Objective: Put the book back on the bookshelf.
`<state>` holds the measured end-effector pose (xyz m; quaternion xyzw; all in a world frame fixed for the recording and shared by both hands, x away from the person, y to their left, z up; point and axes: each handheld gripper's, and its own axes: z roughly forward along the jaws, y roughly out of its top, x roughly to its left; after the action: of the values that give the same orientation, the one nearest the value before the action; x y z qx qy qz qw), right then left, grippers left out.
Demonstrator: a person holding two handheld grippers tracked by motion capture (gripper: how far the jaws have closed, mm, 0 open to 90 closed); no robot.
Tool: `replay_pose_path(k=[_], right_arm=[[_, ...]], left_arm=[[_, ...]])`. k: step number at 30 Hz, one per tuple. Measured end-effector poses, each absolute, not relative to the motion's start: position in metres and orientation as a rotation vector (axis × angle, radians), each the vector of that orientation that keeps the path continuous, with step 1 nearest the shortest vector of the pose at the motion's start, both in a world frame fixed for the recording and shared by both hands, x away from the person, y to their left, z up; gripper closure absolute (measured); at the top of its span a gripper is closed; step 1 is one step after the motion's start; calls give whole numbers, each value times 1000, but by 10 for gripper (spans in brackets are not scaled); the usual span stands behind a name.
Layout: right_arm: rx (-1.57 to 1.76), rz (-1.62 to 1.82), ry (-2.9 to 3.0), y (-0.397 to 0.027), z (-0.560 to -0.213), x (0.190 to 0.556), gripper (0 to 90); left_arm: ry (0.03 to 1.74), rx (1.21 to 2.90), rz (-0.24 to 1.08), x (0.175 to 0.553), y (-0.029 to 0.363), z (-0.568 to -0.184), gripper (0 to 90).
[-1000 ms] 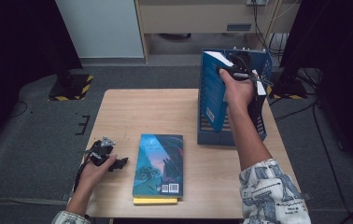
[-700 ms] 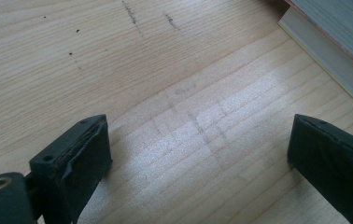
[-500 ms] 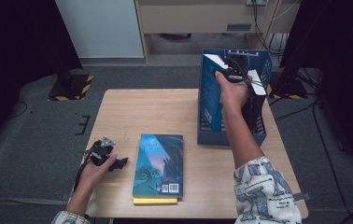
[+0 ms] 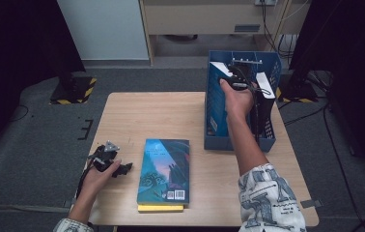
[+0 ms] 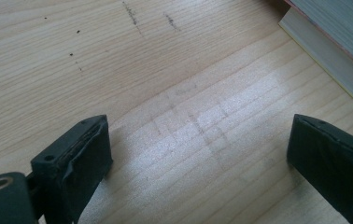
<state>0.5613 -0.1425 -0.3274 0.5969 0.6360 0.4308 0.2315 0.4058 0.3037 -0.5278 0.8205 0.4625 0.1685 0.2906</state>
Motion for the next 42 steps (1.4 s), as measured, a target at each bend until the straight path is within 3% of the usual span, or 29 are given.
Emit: replay_pose_path(k=[26,42], right_arm=[[1602,1158,1778,-137,-331,555,601],[1566,1087,1891,-142,-332,531,597]], left_arm=[[1233,2188,449,406,303,-528,58],[1230,2191,447,406,302,-528,59]])
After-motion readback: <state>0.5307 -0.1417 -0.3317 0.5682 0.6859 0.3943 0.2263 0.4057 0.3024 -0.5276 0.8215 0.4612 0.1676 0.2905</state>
